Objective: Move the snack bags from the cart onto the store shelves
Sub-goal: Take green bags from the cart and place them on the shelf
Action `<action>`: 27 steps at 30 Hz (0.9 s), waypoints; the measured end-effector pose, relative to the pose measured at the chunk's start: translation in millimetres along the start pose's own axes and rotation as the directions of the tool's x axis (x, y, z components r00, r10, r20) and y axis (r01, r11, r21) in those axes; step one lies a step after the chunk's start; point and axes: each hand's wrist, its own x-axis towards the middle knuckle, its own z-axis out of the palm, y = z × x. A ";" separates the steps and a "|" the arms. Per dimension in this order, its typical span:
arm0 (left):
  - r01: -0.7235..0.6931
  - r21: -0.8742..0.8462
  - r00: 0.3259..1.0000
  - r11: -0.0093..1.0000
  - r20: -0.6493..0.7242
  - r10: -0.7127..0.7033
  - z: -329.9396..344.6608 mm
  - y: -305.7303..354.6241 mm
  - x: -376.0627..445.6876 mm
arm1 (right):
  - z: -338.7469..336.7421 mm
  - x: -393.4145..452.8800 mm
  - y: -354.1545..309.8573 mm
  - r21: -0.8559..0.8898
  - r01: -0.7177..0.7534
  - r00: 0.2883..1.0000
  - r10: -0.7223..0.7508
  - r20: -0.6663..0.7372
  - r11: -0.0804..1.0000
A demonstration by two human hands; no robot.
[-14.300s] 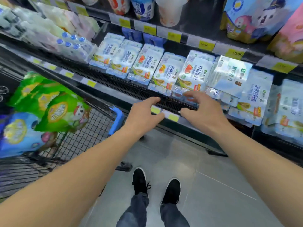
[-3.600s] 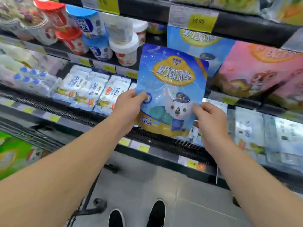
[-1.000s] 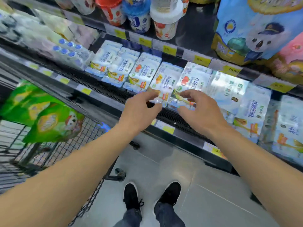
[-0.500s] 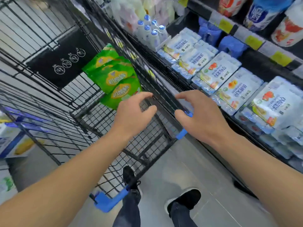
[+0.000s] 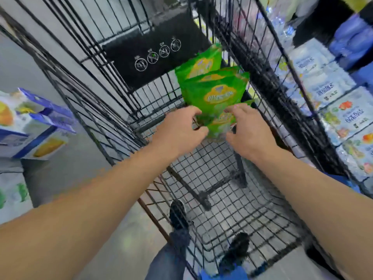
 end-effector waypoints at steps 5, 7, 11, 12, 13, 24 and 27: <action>-0.024 0.016 0.992 1.000 0.123 0.022 -4.2 -17.3 28.6 | 19.7 40.2 2.7 -0.328 0.034 0.997 -0.011 0.072 0.944; -0.017 0.039 0.981 0.999 0.193 0.009 -7.6 -23.6 37.4 | 28.0 45.3 5.6 -0.399 -0.008 0.987 0.071 0.143 0.917; -0.042 -0.028 0.953 0.999 0.299 0.049 -12.3 -31.5 49.2 | 33.5 48.1 3.4 -0.307 -0.083 0.994 0.101 0.045 0.948; -0.050 -0.071 0.943 0.996 0.325 0.071 -13.8 -32.9 50.4 | 32.6 48.5 1.5 -0.262 -0.087 0.996 0.087 -0.012 0.961; -0.052 -0.107 0.933 0.993 0.349 0.086 -14.9 -33.7 50.5 | 30.0 48.2 -0.3 -0.237 -0.086 0.996 0.074 -0.056 0.968; 0.046 -0.401 0.915 0.915 0.384 0.122 0.5 -47.2 52.0 | -19.7 29.3 -14.1 0.056 0.220 0.970 -0.212 -0.119 0.974; 0.129 -0.450 0.949 0.884 0.314 0.022 5.8 -44.1 48.4 | -18.3 27.1 -15.6 0.096 0.143 0.955 -0.112 -0.274 0.985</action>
